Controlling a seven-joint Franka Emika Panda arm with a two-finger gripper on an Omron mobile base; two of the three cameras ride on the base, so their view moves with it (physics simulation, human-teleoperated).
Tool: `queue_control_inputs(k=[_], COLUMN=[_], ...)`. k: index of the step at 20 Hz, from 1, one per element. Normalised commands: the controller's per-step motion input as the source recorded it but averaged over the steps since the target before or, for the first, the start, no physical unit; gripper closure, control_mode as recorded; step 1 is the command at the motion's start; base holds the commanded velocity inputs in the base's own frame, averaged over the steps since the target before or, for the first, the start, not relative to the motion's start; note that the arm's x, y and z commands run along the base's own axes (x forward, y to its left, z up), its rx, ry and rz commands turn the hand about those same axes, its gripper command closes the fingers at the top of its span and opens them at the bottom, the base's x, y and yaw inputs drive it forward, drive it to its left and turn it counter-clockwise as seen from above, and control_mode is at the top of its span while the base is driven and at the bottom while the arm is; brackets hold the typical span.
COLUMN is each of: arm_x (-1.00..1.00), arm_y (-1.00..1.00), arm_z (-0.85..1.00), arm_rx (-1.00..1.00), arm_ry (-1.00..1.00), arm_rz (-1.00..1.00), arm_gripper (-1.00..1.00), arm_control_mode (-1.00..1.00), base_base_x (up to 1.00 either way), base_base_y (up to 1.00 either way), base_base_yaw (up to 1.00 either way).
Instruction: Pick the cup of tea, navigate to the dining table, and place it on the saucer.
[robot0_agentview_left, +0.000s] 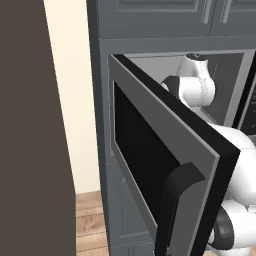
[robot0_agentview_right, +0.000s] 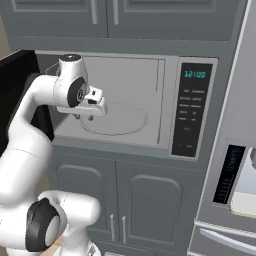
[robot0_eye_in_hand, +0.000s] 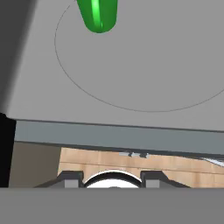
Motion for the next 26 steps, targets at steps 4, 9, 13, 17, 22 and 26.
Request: queue_control_inputs(k=[4,9,13,17,22,26], arm_x=[-0.14,-0.36,-0.03,0.02,0.09,0.35], arm_y=[-0.05,-0.26,-0.1,-0.07,-0.06,0.11], arm_z=[-0.01,0.0,0.0,-0.05,-0.04,-0.1], arm_rx=[0.0,0.2,0.25,0.23,0.14,0.04], arm_ry=[-0.03,-0.18,-0.15,-0.21,-0.26,-0.2], arm_rz=[0.0,0.09,0.16,0.22,0.27,0.15], arm_gripper=[-1.0,-1.0,-1.0,-1.0,-1.0,-1.0], arm_control_mode=[-1.0,-1.0,-1.0,-1.0,-1.0,-1.0], base_base_x=[0.0,0.0,0.0,0.0,0.0,0.0], base_base_y=[0.0,0.0,0.0,0.0,0.0,0.0], base_base_yaw=[0.0,0.0,0.0,0.0,0.0,0.0])
